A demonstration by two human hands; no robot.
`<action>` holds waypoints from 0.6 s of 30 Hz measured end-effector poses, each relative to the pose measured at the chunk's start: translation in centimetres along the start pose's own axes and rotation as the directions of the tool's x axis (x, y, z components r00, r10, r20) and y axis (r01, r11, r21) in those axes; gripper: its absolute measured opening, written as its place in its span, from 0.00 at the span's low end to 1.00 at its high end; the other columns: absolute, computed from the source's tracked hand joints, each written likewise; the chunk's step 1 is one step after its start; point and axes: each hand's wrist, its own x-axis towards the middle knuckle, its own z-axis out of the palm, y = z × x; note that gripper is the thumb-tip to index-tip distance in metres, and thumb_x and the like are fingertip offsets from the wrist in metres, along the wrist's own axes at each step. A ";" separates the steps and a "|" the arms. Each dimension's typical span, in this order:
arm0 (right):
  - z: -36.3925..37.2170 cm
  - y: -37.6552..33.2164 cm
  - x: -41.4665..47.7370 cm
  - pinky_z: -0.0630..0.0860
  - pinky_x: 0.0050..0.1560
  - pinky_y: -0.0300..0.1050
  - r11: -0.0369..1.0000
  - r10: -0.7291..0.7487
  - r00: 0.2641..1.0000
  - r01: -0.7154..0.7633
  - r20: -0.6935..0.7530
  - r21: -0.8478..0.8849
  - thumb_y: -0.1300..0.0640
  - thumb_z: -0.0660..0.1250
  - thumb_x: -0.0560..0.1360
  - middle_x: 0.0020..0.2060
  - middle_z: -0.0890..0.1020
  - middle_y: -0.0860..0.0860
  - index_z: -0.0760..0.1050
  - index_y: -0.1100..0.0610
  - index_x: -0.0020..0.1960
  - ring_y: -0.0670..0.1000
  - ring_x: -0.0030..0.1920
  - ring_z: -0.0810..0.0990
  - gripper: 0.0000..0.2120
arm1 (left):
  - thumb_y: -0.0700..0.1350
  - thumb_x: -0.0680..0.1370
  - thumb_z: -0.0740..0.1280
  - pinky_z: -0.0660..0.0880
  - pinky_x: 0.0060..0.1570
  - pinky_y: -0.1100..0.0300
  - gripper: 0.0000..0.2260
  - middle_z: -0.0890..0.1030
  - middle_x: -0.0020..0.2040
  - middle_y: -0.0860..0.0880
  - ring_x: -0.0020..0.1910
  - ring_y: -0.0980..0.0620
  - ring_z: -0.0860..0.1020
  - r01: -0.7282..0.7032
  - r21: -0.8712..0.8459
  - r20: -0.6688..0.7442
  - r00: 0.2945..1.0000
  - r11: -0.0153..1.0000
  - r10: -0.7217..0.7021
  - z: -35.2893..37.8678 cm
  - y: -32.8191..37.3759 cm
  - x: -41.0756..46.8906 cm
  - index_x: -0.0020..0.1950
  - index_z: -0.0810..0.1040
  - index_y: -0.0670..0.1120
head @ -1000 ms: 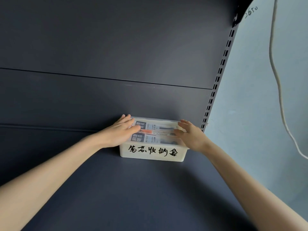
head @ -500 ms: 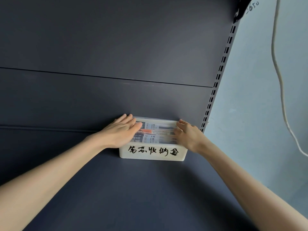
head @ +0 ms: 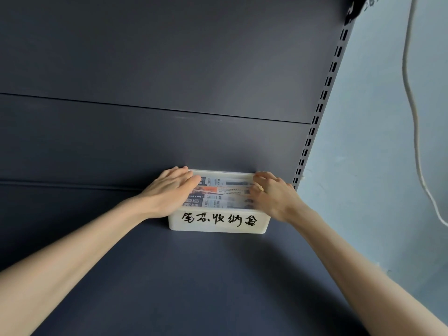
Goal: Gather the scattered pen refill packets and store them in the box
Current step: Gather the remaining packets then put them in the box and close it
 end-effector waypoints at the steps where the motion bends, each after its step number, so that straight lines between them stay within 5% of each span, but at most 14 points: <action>1: 0.1 0.0 0.1 0.60 0.66 0.51 1.000 0.000 1.000 0.000 -0.004 0.014 0.50 0.49 0.81 0.74 0.63 0.48 0.68 0.56 0.69 0.58 0.69 0.66 0.21 | 0.56 0.82 0.45 0.46 0.72 0.59 0.24 0.54 0.78 0.52 0.77 0.55 0.48 -0.003 -0.043 -0.015 1.000 0.999 0.003 0.0 -0.1 0.0 0.76 0.58 0.49; 4: 0.5 0.4 0.4 0.61 0.67 0.52 0.995 -0.001 1.000 0.003 -0.027 0.101 0.51 0.50 0.81 0.72 0.65 0.49 0.69 0.57 0.68 0.59 0.67 0.67 0.20 | 0.55 0.82 0.49 0.51 0.72 0.58 0.22 0.60 0.76 0.52 0.75 0.55 0.54 0.004 -0.234 -0.069 0.997 0.972 -0.020 0.3 -0.2 -0.1 0.73 0.65 0.49; 7: 1.1 0.8 0.7 0.63 0.69 0.56 0.950 0.044 0.997 -0.024 -0.058 0.312 0.54 0.53 0.81 0.71 0.66 0.49 0.72 0.59 0.66 0.59 0.67 0.68 0.19 | 0.55 0.82 0.52 0.61 0.70 0.55 0.13 0.68 0.69 0.52 0.68 0.54 0.66 0.036 -0.544 -0.095 0.990 0.839 -0.104 0.7 -0.1 -0.1 0.61 0.69 0.54; 11: 1.8 1.0 0.8 0.65 0.70 0.54 0.815 0.094 0.995 -0.056 -0.035 0.577 0.57 0.55 0.81 0.72 0.65 0.50 0.68 0.63 0.70 0.56 0.69 0.69 0.19 | 0.52 0.82 0.52 0.69 0.42 0.71 0.10 0.72 0.56 0.56 0.52 0.59 0.72 0.032 -0.711 -0.102 0.984 0.703 -0.148 1.0 0.1 -0.3 0.59 0.69 0.51; 14: 1.9 0.9 1.0 0.64 0.71 0.49 0.712 0.132 0.991 -0.094 -0.001 0.696 0.59 0.56 0.81 0.71 0.64 0.49 0.66 0.62 0.71 0.54 0.68 0.69 0.19 | 0.49 0.83 0.51 0.69 0.32 0.79 0.07 0.70 0.46 0.59 0.44 0.61 0.71 0.012 -0.753 -0.103 0.985 0.658 -0.136 1.1 0.2 -0.2 0.53 0.66 0.51; 18: 1.5 0.6 0.6 0.67 0.67 0.47 0.610 0.143 0.989 -0.114 0.033 0.784 0.59 0.57 0.81 0.71 0.65 0.50 0.65 0.60 0.70 0.50 0.64 0.71 0.18 | 0.53 0.82 0.53 0.69 0.39 0.71 0.10 0.73 0.50 0.62 0.47 0.64 0.73 0.013 -0.829 -0.082 0.986 0.559 -0.146 0.8 -0.2 -0.4 0.55 0.72 0.54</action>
